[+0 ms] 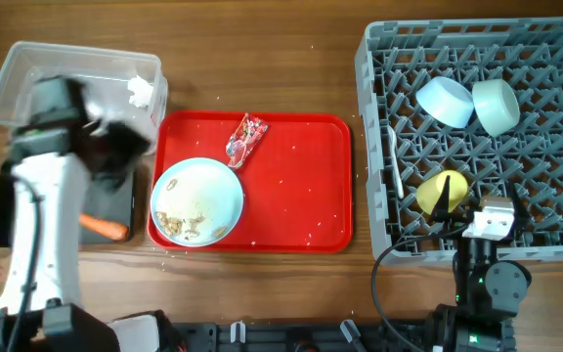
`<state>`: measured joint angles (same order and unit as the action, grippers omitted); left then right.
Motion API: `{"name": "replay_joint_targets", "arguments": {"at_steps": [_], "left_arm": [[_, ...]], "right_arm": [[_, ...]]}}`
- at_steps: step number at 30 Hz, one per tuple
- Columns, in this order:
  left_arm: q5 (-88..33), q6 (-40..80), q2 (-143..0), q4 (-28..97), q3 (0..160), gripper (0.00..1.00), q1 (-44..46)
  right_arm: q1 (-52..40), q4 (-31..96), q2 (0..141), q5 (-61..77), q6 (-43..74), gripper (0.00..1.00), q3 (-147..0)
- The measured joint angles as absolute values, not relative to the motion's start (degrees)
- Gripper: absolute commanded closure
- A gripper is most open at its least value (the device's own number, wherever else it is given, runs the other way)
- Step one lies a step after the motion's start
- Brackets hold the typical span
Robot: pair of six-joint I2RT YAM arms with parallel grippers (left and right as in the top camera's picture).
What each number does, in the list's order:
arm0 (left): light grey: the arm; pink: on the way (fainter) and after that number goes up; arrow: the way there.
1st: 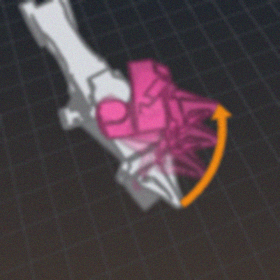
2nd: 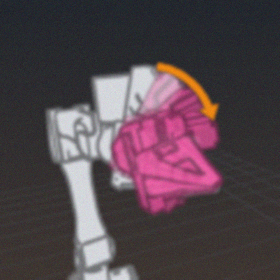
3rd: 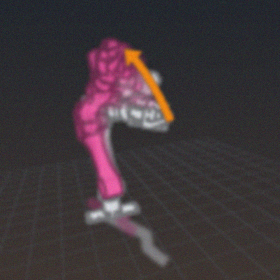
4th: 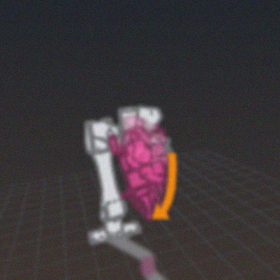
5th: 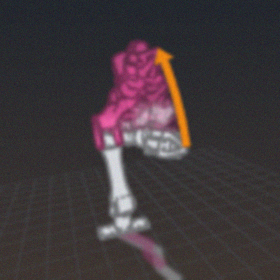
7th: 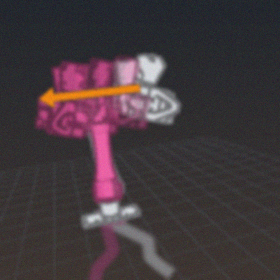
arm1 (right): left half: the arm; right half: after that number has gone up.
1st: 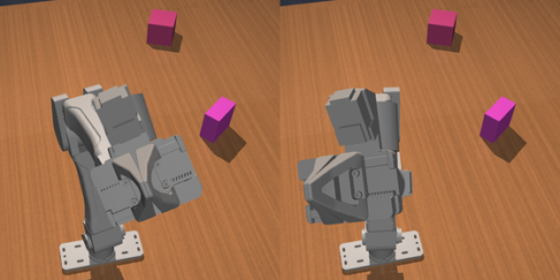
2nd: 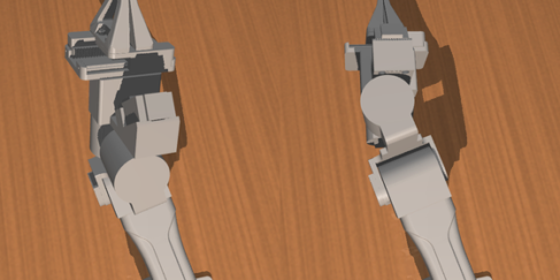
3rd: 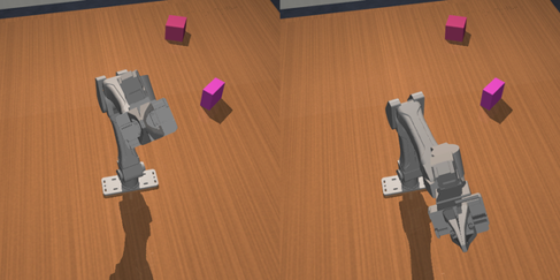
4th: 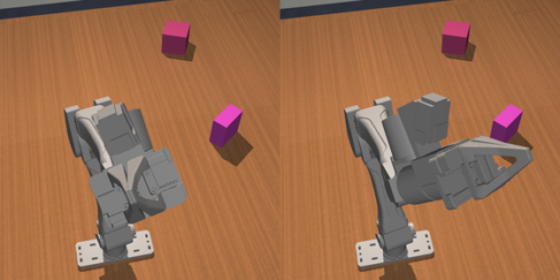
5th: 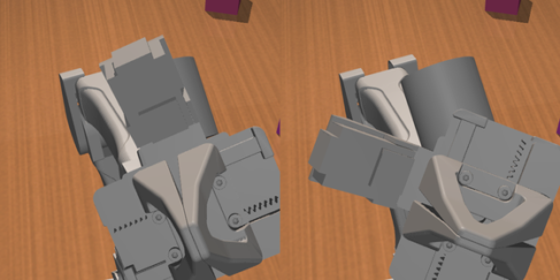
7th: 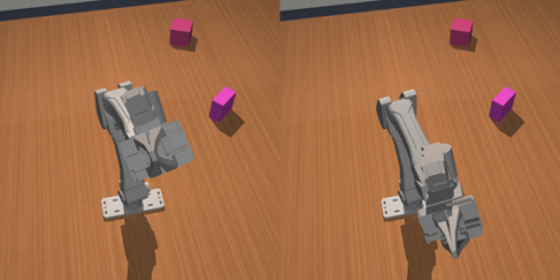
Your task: Sort waste into correct bins and load items into the dishwasher rack
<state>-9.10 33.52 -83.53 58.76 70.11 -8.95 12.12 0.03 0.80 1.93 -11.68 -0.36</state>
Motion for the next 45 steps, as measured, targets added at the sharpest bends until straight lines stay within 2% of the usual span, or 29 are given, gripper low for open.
{"name": "replay_joint_targets", "arguments": {"at_steps": [2, 8, 10, 12, 18, 19, 24, 26, 35, 38, 41, 42, 43, 45], "left_arm": [[-8.47, 25.36, -83.92, 53.87, 70.41, 0.22, 2.81], [1.83, 13.21, -93.10, 39.77, 70.78, 0.16, 20.56], [5.10, 10.74, -98.48, 35.31, 70.78, 0.16, 23.70], [7.44, 9.28, -102.89, 32.10, 70.76, 0.22, 25.02], [9.67, 7.51, -111.11, 27.35, 70.76, 0.26, 24.14], [9.34, 7.46, -111.66, 27.03, 70.76, 0.29, 23.83], [6.96, 7.22, -113.80, 27.03, 71.26, 0.91, 22.96], [6.70, 7.03, -113.80, 27.46, 71.44, 0.96, 22.96], [6.83, 14.74, -108.25, 41.08, 79.77, 0.96, 20.80], [9.08, 22.59, -102.24, 43.66, 82.15, 0.96, 17.56], [11.29, 30.61, -94.91, 45.17, 83.99, 0.96, 7.31], [11.35, 32.40, -94.52, 45.04, 84.12, 0.93, 4.01], [11.25, 34.39, -94.72, 44.56, 84.18, 0.84, -0.21], [10.46, 36.67, -97.12, 43.11, 84.18, 0.60, -6.81]], "right_arm": [[12.12, 0.03, 0.80, 1.91, -11.68, 0.00, -0.36], [12.12, 0.05, 0.80, 1.93, -11.68, 0.00, -0.36], [12.12, 0.03, 0.80, 1.93, -11.68, 0.00, -0.36], [12.12, 0.03, 0.80, 1.93, -11.68, 0.00, -0.36], [12.12, 0.03, 0.80, 1.93, -11.68, 0.00, -0.36], [12.12, 0.05, 0.80, 1.93, -11.68, 0.00, -0.36], [12.12, 0.05, 0.80, 1.93, -11.68, 0.00, -0.36], [12.12, 0.05, 0.80, 1.93, -11.68, 0.00, -0.36], [12.12, 0.03, 0.80, 1.93, -11.68, 0.00, -0.36], [12.12, 0.05, 0.80, 1.93, -11.68, 0.00, -0.36], [12.12, 0.03, 0.80, 1.93, -11.68, 0.00, -0.36], [12.12, 0.03, 0.80, 1.93, -11.68, 0.00, -0.36], [12.12, 0.03, 0.80, 1.93, -11.68, 0.00, -0.36], [12.12, 0.03, 0.80, 1.93, -11.68, 0.00, -0.36]]}}
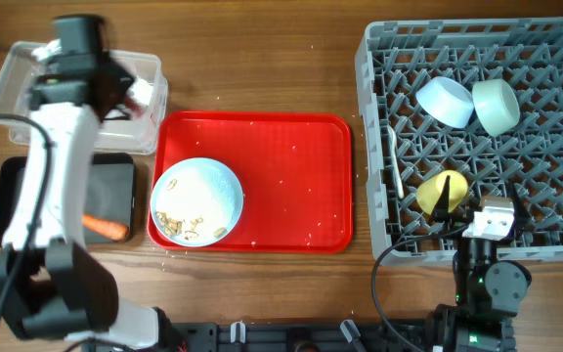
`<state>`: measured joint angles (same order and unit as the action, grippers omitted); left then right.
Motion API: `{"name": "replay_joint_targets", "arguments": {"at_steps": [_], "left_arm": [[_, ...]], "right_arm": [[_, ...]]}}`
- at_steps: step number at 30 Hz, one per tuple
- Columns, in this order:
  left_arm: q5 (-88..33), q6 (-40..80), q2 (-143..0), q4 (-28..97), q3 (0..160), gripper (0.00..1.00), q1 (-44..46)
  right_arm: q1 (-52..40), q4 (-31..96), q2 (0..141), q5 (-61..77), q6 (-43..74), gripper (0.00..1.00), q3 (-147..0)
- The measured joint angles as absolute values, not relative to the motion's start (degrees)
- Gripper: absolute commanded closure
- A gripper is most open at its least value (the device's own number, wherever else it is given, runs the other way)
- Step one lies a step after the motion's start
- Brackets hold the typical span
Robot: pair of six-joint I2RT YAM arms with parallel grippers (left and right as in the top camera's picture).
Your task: Sort waste into correct bins and load items into the dishwasher rack
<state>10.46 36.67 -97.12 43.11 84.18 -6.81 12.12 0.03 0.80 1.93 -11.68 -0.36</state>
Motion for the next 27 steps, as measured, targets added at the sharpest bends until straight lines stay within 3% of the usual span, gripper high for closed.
{"name": "replay_joint_targets", "arguments": {"at_steps": [1, 2, 3, 4, 9, 13, 18, 27], "left_arm": [[9.93, 36.77, -98.48, 41.95, 84.16, 0.43, -8.47], [8.86, 36.97, -100.57, 39.64, 84.16, 0.36, -10.24], [7.35, 36.29, -102.65, 37.47, 84.14, 0.22, -11.40], [5.17, 35.57, -104.55, 35.05, 83.96, 0.18, -12.29], [-3.92, 29.41, -106.54, 37.30, 84.95, 0.21, -13.10], [-6.15, 27.03, -103.94, 45.30, 87.20, 0.31, -10.02], [-6.46, 24.64, -100.42, 58.39, 88.12, 0.33, -0.69], [-3.25, 27.35, -100.44, 59.70, 73.14, 0.60, 20.69]], "right_arm": [[12.12, 0.03, 0.80, 1.93, -11.68, 0.00, -0.36], [12.12, 0.03, 0.80, 1.91, -11.68, 0.00, -0.36], [12.12, 0.03, 0.80, 1.93, -11.68, 0.00, -0.36], [12.12, 0.05, 0.80, 1.93, -11.68, 0.00, -0.36], [12.12, 0.03, 0.80, 1.93, -11.68, 0.00, -0.36], [12.12, 0.03, 0.80, 1.93, -11.68, 0.00, -0.36], [12.12, 0.03, 0.80, 1.93, -11.68, 0.00, -0.36], [12.12, 0.03, 0.80, 1.93, -11.68, 0.00, -0.36]]}}
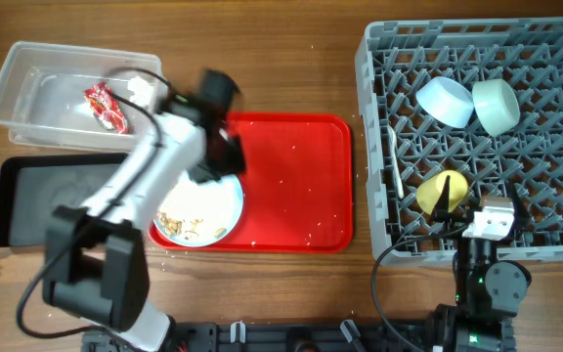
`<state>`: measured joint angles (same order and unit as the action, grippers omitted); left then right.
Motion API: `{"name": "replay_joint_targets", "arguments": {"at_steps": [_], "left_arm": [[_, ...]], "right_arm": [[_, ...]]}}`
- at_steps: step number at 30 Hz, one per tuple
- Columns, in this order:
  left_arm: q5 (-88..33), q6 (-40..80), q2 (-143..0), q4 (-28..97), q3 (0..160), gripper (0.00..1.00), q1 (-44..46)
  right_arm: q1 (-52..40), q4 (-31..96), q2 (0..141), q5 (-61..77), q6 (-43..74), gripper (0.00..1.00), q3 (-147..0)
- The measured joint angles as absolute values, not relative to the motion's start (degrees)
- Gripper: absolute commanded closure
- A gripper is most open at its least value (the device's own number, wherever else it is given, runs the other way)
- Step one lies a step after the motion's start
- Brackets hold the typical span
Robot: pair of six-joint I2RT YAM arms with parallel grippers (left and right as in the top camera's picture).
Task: Sort waste into correct bins and load items into the dishwasher rack
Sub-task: 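Grasp the food-scrap plate with the left gripper and tip scraps onto the black tray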
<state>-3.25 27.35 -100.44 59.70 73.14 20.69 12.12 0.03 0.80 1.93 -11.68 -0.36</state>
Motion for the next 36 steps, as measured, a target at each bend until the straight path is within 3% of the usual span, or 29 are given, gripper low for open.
{"name": "replay_joint_targets", "arguments": {"at_steps": [8, 15, 18, 21, 36], "left_arm": [[6.98, 30.55, -100.51, 49.71, 61.87, 0.72, 32.93], [10.83, 30.72, -101.51, 43.77, 57.36, 0.84, 33.41], [11.68, 29.30, -101.65, 42.87, 57.36, 0.96, 33.82], [13.32, 28.14, -101.69, 43.05, 57.54, 0.96, 35.00], [21.63, 31.22, -102.67, 70.63, 76.60, 0.96, 39.62]], "right_arm": [[12.12, 0.03, 0.80, 1.93, -11.68, 0.00, -0.36], [12.12, 0.03, 0.80, 1.93, -11.68, 0.00, -0.36], [12.12, 0.03, 0.80, 1.93, -11.68, 0.00, -0.36], [12.12, 0.03, 0.80, 1.93, -11.68, 0.00, -0.36], [12.12, 0.03, 0.80, 1.93, -11.68, 0.00, -0.36]]}}
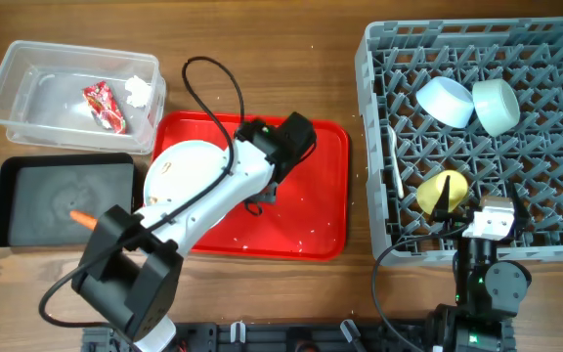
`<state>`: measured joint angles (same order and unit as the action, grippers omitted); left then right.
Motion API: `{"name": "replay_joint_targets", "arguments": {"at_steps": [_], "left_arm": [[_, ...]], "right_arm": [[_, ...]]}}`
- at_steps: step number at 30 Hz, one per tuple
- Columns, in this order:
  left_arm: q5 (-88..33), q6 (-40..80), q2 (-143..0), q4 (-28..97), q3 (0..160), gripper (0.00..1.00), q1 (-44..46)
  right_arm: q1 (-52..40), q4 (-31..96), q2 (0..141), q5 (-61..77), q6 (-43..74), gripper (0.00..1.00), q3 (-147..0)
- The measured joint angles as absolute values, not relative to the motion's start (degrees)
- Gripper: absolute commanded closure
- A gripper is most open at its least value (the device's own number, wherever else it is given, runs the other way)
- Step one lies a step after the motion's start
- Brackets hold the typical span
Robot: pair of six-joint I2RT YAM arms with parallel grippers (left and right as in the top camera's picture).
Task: Sort waste into correct bins and load items into the dishwasher rack
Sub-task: 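Grasp the food-scrap plate with the left gripper and tip scraps onto the black tray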
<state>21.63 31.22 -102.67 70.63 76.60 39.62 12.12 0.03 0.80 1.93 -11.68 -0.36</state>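
Observation:
A white bowl [179, 168] with a few food scraps sits on the left part of the red tray [311, 210], partly under my left arm. My left gripper [260, 194] is low over the tray's middle, just right of the bowl; its jaws are hidden by the wrist. The red wrapper [104, 106] and a white tissue [141, 90] lie in the clear bin [27, 68]. An orange carrot piece [81, 217] shows in the black bin [37, 196]. My right gripper [460, 213] rests at the front edge of the grey dishwasher rack [555, 59], next to a yellow cup [441, 191].
The rack holds a white bowl [446, 101] and a pale green cup [496, 105] at the back. Crumbs dot the tray. A black cable [225, 88] loops from the left arm above the tray.
My left wrist has gone from the bowl's upper rim to the tray's middle top. The bowl sits a little further up and left. The carrot piece shows again.
The wrapper first lay on the tray while my left arm was over the bins. Then the tray held only the bowl, with the arm above the clear bin. Later the wrapper lay in the clear bin and the arm was at the bowl, now over the tray.

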Motion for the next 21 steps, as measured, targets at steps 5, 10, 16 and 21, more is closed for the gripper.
{"name": "replay_joint_targets", "arguments": {"at_steps": [5, 10, 16, 21], "left_arm": [[21.50, 31.14, -99.66, 72.58, 77.54, 0.96, 38.33], [17.06, 27.79, -92.27, 72.44, 77.89, 0.96, 30.89], [4.10, 16.93, -87.53, 72.25, 78.13, 0.96, 14.46], [-6.79, 8.60, -87.50, 71.55, 78.13, 0.96, 1.61]], "right_arm": [[12.12, 0.03, 0.80, 1.93, -11.68, 0.00, -0.36], [12.12, 0.03, 0.80, 1.93, -11.68, 0.00, -0.36], [12.12, 0.03, 0.80, 1.93, -11.68, 0.00, -0.36], [12.12, 0.03, 0.80, 1.93, -11.70, 0.00, -0.36]]}}
